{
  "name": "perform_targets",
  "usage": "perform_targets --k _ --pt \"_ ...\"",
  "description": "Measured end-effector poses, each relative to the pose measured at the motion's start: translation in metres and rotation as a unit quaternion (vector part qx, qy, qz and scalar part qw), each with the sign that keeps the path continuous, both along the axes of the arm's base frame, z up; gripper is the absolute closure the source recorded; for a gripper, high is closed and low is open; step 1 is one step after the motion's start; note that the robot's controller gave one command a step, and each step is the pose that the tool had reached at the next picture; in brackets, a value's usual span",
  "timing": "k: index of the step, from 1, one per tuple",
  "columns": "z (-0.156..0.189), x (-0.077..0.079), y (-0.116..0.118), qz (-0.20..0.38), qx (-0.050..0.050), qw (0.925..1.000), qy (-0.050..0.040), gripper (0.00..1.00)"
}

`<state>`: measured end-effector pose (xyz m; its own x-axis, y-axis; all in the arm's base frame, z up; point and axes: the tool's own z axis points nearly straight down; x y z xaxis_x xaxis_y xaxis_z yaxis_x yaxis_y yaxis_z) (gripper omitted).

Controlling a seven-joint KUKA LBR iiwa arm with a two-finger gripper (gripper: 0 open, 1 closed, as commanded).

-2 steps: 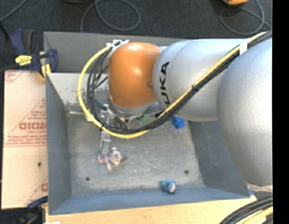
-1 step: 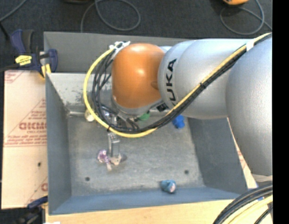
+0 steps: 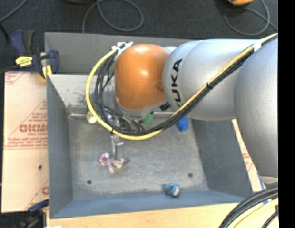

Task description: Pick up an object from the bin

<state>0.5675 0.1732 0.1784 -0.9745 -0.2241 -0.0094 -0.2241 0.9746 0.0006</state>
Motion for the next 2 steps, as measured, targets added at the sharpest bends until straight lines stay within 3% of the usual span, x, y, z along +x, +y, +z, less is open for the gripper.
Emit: perform_targets --k 1,2 --pt "0.033 0.017 0.000 0.056 -0.002 0.9984 0.0045 0.00" --pt "0.026 -0.012 -0.038 0.034 0.002 0.9994 -0.0075 0.00"
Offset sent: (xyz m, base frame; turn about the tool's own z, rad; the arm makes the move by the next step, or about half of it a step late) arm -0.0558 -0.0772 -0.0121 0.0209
